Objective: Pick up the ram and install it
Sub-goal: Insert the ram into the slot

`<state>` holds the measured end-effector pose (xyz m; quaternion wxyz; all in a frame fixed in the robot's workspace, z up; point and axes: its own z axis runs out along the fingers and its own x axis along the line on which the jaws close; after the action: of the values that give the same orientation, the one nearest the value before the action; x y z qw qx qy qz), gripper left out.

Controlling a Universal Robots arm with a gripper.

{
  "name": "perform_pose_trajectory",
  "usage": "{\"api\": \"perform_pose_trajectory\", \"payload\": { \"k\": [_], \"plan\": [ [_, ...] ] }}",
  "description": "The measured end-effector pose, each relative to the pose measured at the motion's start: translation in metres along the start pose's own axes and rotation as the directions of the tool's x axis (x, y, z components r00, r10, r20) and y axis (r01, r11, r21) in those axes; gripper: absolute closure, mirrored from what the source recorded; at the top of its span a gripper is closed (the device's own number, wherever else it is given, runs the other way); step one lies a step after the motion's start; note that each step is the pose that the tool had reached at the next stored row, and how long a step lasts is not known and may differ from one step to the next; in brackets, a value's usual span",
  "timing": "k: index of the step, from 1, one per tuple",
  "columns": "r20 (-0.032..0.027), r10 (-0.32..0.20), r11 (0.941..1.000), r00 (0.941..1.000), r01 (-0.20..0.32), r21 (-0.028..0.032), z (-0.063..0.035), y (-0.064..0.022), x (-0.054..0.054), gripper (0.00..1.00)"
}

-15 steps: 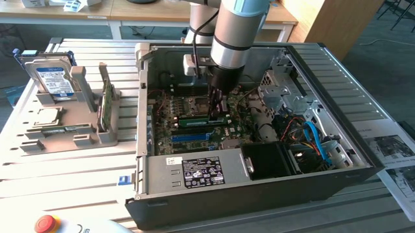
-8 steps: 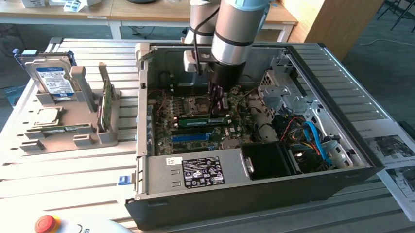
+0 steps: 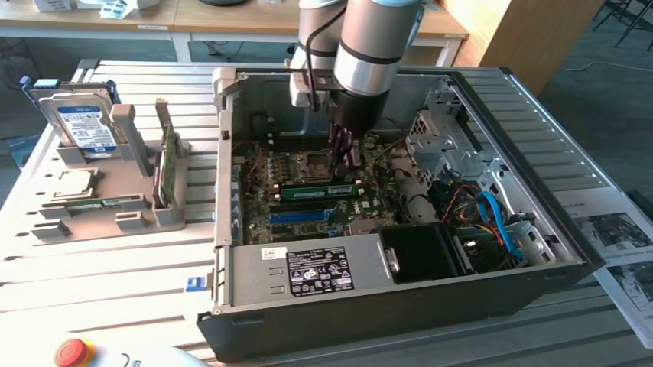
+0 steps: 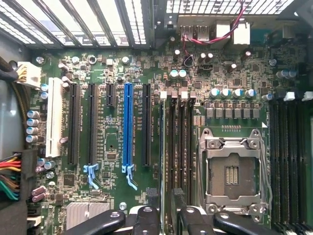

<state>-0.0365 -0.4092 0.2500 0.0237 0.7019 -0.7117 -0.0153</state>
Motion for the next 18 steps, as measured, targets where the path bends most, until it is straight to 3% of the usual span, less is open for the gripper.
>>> {"api": "perform_pose_trajectory", "payload": {
  "k": [18],
  "plan": [
    [-0.0029,0.000,1.0000,1.0000,0.000,0.0000,-0.0356,-0.0001,0.000,0.75]
  ]
}}
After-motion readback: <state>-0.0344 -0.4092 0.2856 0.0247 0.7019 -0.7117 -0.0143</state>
